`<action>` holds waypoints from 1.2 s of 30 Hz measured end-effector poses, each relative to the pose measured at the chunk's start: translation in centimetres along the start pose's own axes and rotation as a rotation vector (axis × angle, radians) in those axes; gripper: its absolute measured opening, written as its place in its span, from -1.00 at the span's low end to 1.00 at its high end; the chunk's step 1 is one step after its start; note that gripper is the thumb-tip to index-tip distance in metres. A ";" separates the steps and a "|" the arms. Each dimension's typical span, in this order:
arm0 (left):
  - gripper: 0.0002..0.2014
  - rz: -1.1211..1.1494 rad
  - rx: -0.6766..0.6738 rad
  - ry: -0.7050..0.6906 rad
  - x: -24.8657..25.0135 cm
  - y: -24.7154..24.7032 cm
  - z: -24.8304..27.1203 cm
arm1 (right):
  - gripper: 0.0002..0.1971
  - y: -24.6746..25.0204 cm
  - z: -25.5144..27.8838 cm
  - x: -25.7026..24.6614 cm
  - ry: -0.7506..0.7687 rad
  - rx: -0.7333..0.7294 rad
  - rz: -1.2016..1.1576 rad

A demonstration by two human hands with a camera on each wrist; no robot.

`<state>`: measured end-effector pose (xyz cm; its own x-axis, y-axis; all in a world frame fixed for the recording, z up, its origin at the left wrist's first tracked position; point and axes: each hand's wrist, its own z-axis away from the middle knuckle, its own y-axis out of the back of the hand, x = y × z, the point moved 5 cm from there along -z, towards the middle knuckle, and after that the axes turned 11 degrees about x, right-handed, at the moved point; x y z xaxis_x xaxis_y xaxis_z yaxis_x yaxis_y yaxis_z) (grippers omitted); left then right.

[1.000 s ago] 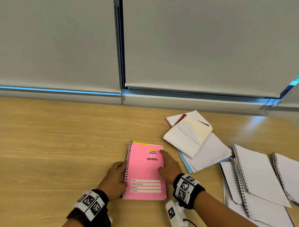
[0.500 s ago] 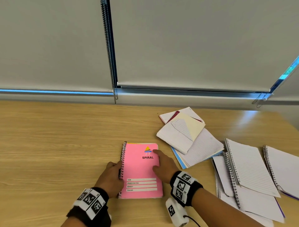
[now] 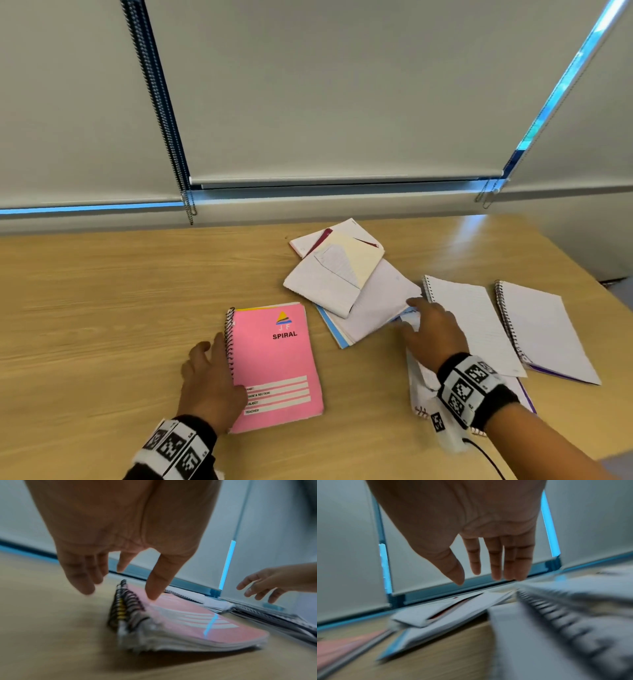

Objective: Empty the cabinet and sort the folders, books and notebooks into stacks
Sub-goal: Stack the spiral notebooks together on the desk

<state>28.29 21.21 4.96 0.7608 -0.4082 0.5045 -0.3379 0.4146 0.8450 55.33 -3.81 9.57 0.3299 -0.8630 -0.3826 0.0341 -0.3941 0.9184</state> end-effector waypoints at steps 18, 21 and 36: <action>-0.43 0.040 -0.268 -0.408 11.2 -7.1 4.1 | -0.69 1.4 -2.5 5.1 -0.049 -0.193 0.381; -0.48 0.161 -0.280 -0.400 11.5 -6.6 4.2 | -0.69 4.0 -3.5 5.3 -0.094 -0.144 0.348; -0.62 1.379 -0.393 0.048 15.9 1.2 5.6 | -0.57 6.2 2.5 -4.9 -0.186 -0.330 -0.983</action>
<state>36.89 10.65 15.03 -0.0222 0.5215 0.8530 -0.6418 0.6468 -0.4121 51.53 -2.87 16.87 -0.1317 -0.2566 -0.9575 0.4727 -0.8653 0.1668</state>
